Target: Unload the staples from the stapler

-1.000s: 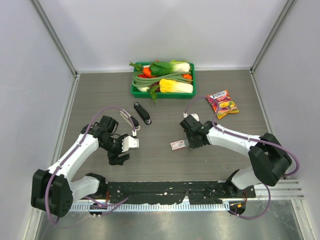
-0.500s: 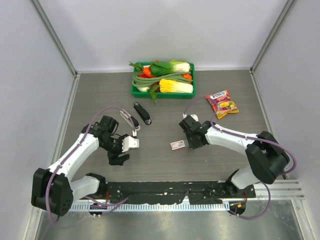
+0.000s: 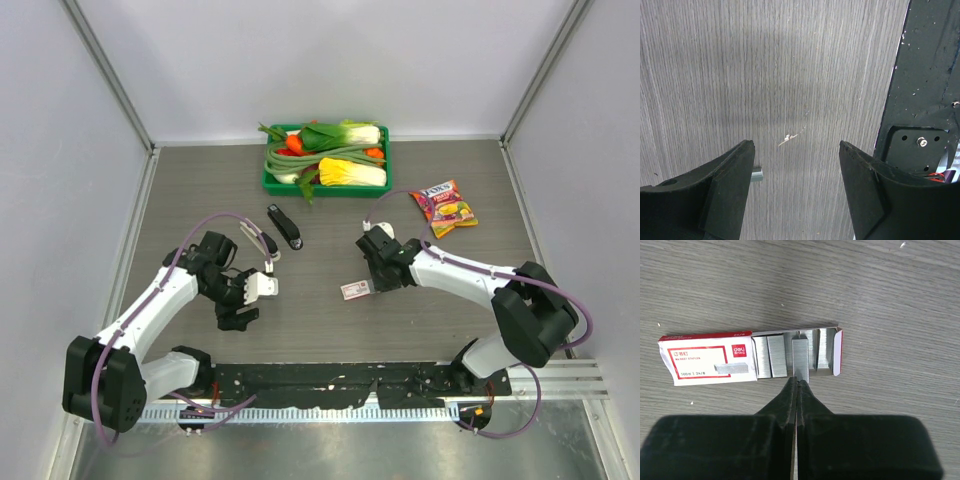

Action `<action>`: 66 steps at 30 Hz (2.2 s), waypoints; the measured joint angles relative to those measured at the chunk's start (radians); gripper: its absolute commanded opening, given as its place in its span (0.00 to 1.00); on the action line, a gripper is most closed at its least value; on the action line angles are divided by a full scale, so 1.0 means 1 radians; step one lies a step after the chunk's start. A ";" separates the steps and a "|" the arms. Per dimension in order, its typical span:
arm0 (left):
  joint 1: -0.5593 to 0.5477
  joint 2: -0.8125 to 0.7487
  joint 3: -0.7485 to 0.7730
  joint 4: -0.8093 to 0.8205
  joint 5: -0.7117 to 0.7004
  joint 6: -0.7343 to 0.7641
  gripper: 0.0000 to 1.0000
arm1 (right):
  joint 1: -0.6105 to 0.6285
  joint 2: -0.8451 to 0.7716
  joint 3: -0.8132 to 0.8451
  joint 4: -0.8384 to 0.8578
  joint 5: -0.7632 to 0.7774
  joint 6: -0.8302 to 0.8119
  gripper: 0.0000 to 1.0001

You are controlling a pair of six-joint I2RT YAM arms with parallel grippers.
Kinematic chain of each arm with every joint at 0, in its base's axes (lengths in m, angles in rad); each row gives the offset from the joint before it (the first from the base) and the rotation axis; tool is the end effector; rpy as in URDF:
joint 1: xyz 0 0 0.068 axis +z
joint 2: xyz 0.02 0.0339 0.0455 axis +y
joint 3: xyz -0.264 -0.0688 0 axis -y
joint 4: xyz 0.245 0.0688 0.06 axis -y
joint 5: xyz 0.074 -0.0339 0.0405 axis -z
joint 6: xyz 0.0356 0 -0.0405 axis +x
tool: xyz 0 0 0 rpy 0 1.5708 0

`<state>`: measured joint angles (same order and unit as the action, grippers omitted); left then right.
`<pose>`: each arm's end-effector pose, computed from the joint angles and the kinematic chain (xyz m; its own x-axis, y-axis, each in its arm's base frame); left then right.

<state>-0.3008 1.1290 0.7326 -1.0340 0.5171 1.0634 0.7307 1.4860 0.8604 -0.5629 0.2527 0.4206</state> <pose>0.1581 -0.0675 0.2090 -0.1767 0.8503 -0.4958 0.9838 0.1370 -0.1155 0.2084 0.1748 0.1811 -0.8662 -0.2454 -0.4353 -0.2444 0.9679 -0.0594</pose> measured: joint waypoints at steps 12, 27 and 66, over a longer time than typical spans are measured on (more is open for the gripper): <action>0.000 0.000 0.000 -0.001 0.000 0.004 0.72 | 0.000 0.004 0.000 0.010 0.000 0.000 0.01; 0.000 0.000 0.000 -0.007 0.000 0.017 0.72 | 0.000 -0.031 -0.019 -0.023 -0.001 0.010 0.01; 0.000 0.002 0.000 -0.024 0.000 0.022 0.72 | -0.002 0.039 -0.011 0.013 0.001 0.016 0.01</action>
<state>-0.3008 1.1305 0.7326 -1.0584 0.5171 1.0851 0.7288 1.5253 0.8490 -0.5499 0.2535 0.4362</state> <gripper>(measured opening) 0.723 0.028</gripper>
